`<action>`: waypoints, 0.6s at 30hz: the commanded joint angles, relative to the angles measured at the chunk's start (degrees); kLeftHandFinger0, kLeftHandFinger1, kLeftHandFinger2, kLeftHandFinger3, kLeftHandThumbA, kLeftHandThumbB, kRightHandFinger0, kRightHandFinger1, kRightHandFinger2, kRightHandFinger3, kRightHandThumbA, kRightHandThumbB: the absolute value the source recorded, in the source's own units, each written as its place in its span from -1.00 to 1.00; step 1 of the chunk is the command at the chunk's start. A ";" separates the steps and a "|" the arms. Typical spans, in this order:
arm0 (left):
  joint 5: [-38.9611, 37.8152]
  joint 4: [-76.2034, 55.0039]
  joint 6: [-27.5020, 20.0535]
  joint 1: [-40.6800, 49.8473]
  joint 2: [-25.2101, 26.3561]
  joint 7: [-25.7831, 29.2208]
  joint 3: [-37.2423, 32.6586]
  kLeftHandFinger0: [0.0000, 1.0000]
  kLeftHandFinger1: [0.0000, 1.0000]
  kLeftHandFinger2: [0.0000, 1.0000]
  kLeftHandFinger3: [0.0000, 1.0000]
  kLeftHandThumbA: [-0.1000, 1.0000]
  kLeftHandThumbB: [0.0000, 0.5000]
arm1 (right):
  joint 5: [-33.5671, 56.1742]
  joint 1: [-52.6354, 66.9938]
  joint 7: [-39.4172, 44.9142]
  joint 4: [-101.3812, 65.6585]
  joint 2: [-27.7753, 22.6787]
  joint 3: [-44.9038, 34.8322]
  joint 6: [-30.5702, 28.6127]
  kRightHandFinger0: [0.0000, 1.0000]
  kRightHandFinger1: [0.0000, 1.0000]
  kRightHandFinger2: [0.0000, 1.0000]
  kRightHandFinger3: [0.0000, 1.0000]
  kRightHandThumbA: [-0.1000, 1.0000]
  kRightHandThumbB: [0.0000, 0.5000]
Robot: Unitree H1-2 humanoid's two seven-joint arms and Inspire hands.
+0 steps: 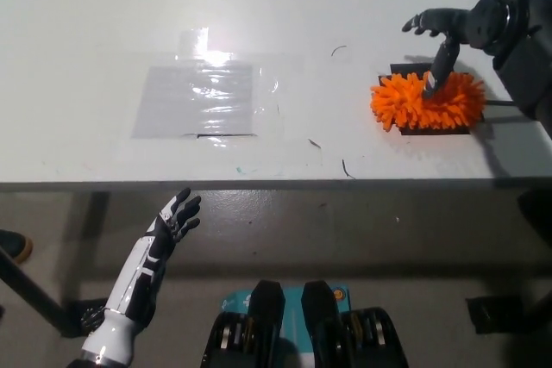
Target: The robot uses it right hand to pick up an extended orange duster kept in the middle of the desk and presses its handle against the desk to collapse it
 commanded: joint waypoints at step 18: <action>-0.63 -0.89 -0.31 -1.33 0.62 -0.93 0.16 1.00 1.00 1.00 1.00 1.00 -0.61 | -3.31 -0.35 -3.12 4.92 3.29 1.44 -4.28 1.00 1.00 1.00 1.00 1.00 0.44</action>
